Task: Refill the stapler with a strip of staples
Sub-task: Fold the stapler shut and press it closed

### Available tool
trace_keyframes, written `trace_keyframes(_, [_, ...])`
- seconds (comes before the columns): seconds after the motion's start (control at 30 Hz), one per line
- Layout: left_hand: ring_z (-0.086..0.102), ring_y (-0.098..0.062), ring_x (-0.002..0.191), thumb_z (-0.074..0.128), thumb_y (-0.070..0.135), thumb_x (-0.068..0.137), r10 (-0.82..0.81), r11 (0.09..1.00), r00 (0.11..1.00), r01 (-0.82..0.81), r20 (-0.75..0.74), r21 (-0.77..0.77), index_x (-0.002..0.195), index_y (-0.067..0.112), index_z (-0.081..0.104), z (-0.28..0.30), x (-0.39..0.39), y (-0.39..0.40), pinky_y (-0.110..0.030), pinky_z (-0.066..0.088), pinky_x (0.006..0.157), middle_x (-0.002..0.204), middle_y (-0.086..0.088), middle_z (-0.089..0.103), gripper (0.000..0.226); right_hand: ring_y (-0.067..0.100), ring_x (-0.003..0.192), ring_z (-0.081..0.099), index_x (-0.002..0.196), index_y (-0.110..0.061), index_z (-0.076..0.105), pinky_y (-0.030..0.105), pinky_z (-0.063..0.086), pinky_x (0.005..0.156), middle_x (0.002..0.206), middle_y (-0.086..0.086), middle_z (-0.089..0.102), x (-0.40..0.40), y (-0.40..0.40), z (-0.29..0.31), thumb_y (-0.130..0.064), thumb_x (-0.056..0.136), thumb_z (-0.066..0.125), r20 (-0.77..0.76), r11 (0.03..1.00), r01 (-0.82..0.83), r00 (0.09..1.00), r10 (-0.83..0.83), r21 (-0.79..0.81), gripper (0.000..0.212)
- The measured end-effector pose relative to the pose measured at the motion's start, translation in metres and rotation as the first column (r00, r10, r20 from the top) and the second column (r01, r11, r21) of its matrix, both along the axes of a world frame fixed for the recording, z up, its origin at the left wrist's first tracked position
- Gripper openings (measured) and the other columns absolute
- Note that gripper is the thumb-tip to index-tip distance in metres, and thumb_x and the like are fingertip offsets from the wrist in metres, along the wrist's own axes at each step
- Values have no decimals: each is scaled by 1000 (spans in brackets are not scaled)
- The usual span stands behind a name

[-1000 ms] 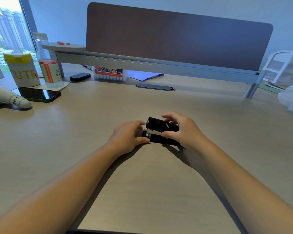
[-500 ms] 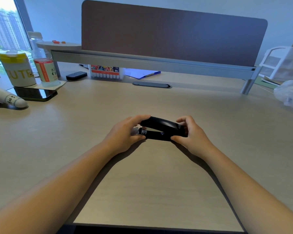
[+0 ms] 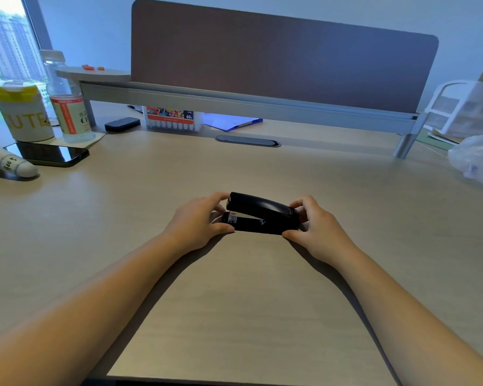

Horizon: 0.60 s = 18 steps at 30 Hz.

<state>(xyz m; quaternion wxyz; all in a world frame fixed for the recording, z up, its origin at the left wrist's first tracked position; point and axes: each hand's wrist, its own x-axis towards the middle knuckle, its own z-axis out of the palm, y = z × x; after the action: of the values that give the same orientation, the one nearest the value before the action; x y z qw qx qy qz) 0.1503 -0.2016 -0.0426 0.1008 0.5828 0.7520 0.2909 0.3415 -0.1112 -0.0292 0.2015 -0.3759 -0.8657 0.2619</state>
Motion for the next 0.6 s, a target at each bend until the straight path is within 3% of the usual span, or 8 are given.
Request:
trace_keyframes(0.3, [48, -26, 110, 56, 37, 80, 52, 997, 994, -57, -100, -53, 116, 21, 53, -2, -27, 49, -42, 42, 92, 118, -8, 58, 40, 27, 102, 54, 113, -15, 42, 43, 47, 88, 118, 11, 58, -29, 45, -3, -16, 79, 62, 2, 998, 54, 999, -54, 33, 40])
trace_keyframes(0.6, [51, -30, 107, 55, 35, 80, 81, 992, 994, -88, -76, -92, 114, 17, 53, -4, -68, 138, -48, 44, 94, 118, -15, 58, 39, 33, 107, 52, 119, -12, 40, 43, 43, 90, 121, 16, 56, -81, 125, -10, -13, 81, 59, -56, 990, 133, 990, -131, 42, 42])
